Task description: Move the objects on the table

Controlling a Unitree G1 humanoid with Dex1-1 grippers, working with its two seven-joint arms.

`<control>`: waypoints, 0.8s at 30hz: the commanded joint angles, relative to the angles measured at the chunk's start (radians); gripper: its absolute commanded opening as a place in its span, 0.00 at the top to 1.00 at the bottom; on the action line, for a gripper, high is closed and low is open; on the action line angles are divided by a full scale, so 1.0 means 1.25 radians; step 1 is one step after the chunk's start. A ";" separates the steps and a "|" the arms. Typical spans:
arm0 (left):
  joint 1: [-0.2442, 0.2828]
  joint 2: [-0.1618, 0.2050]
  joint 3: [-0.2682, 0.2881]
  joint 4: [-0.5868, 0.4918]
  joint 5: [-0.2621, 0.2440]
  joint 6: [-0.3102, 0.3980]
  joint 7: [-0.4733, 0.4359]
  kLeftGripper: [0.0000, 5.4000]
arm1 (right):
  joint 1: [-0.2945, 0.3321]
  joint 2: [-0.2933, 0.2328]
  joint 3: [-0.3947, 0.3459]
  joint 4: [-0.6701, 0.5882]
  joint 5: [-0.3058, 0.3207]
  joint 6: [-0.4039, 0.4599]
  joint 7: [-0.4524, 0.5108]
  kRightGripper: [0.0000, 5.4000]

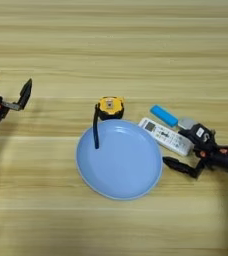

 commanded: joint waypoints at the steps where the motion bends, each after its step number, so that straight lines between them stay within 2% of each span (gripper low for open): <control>1: -0.009 0.008 0.000 0.007 -0.003 -0.008 -0.003 0.00 | -0.011 0.006 0.019 0.027 -0.028 -0.013 -0.009 0.03; 14: -0.009 0.008 0.001 0.006 -0.004 -0.009 -0.004 0.00 | -0.013 0.011 0.027 0.040 -0.029 -0.028 -0.008 0.30; 24: -0.010 0.008 0.002 0.009 -0.004 -0.011 -0.004 0.00 | -0.012 0.014 0.025 0.039 -0.025 -0.033 -0.009 0.46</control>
